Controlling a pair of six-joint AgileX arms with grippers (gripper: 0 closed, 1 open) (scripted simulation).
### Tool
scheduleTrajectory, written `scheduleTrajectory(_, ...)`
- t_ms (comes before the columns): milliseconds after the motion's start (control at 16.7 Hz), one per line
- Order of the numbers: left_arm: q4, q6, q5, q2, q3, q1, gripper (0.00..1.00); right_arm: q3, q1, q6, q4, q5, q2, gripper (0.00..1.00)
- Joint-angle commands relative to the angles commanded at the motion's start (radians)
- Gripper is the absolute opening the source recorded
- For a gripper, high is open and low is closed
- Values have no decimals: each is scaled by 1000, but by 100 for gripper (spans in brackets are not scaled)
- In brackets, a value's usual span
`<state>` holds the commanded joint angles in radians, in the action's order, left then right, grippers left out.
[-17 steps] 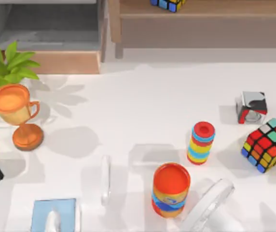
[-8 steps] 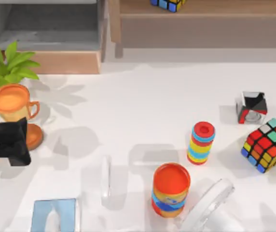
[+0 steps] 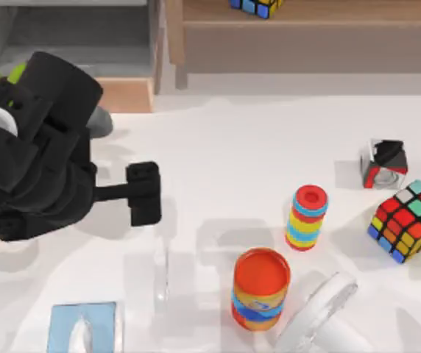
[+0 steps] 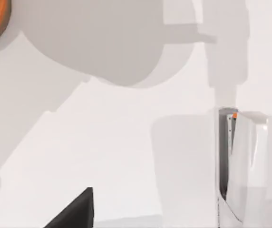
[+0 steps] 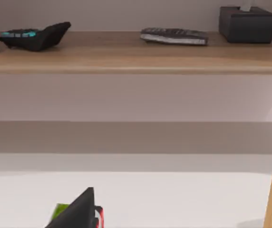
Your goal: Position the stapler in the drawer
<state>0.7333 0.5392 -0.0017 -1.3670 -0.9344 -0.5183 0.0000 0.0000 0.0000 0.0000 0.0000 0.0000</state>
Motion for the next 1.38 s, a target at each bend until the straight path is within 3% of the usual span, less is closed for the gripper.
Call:
scheduleTrajectory(300,184,136,0,-363,-235,-130,100,0,0,0,0,0,0,100)
scheduleTrajectory(540,244,180,-1,-473,-311,-173,100,0,0,0,0,0,0,100)
scheduleTrajectory(960,226,167,-1,-480,-301,-158,100,0,0,0,0,0,0,100)
scheduleTrajectory(1380,57,176,0,-557,-206,-170,100,0,0,0,0,0,0,100)
